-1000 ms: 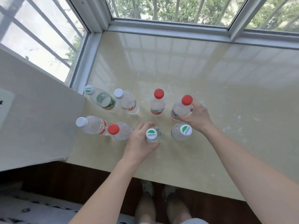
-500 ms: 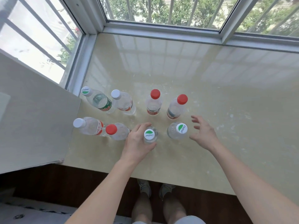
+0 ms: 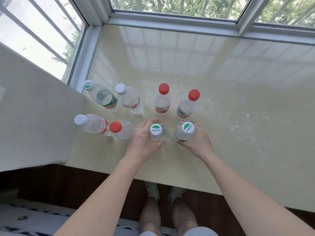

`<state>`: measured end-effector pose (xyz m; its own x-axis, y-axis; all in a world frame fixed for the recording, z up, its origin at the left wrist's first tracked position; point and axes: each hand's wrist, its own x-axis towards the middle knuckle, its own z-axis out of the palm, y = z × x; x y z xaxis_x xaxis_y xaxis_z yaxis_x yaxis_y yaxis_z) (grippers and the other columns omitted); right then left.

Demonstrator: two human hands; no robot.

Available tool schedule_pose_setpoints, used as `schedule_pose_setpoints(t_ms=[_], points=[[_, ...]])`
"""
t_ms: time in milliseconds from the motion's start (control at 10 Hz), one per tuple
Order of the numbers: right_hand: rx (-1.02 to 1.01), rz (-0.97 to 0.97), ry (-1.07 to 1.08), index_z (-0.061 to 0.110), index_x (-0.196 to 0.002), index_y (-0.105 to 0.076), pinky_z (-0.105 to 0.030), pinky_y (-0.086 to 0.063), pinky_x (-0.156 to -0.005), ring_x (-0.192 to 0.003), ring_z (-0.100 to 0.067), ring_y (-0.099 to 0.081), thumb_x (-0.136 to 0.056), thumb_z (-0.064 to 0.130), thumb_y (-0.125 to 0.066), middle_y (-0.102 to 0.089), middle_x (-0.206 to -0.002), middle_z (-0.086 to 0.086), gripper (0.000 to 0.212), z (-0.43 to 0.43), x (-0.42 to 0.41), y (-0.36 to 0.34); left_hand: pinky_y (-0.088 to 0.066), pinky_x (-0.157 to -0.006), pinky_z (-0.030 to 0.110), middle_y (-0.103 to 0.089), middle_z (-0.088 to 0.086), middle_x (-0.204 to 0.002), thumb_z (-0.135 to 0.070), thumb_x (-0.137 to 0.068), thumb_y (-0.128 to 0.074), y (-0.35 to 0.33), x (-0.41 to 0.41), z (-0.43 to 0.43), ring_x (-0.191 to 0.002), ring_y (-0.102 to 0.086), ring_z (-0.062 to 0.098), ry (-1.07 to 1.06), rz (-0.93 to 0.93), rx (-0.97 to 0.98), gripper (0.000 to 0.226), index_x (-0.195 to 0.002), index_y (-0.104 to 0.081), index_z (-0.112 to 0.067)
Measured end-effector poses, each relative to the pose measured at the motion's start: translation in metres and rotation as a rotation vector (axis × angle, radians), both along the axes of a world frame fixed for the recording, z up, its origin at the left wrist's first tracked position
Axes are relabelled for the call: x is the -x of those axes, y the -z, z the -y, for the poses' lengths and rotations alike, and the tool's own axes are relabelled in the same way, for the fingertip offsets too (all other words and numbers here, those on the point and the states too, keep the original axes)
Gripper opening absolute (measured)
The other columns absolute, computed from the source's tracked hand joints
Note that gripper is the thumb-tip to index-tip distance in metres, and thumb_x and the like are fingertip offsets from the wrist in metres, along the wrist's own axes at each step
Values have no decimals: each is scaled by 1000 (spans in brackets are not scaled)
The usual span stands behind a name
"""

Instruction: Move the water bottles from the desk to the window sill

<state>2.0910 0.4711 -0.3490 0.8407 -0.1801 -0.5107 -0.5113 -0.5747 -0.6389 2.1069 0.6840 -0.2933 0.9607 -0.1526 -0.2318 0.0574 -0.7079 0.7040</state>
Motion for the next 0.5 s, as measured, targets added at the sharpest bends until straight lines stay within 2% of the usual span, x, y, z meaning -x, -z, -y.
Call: schedule_pose_setpoints(t_ms=[100, 200, 300, 400, 500], points=[[24, -17, -34, 33, -117, -57, -37, -51, -83, -101, -21, -60, -62, 32, -86, -65, -109, 8, 63, -2, 9, -1, -37, -85, 9, -61, -8, -122, -18, -70, -82, -1, 3, 0, -107, -57, 10, 1, -23, -5, 67, -131, -55, -23], [30, -20, -52, 33, -121, -56, -33, -47, -79, -101, -19, -58, -63, 30, -86, -63, -110, 9, 66, -3, 14, -1, -37, -93, 17, -57, -8, -130, -19, -71, -83, -2, 6, -1, -117, -53, 10, 10, -28, -15, 74, -137, -49, -22], [33, -37, -58, 33, -126, -53, -31, -45, -78, -105, -19, -58, -62, 29, -85, -62, -114, 8, 72, 0, 17, -4, -34, -97, 17, -52, -6, -137, -23, -73, -83, -9, 12, -4, -124, -49, 10, 28, -9, -51, 79, -141, -43, -21], [36, -72, -71, 34, -134, -49, -34, -49, -85, -113, -20, -55, -63, 26, -82, -59, -126, 6, 79, 5, 20, -11, -35, -99, 20, -48, -4, -140, -27, -78, -80, -19, 19, -9, -127, -46, 13, 21, -27, -137, 80, -145, -37, -18], [127, -107, -189, 37, -142, -40, -35, -49, -84, -117, -21, -53, -70, 25, -75, -51, -136, 8, 81, 16, 25, -31, -43, -100, 30, -49, 0, -136, -33, -80, -76, -38, 42, -17, -124, -50, 19, 38, -62, -262, 80, -146, -34, -16]])
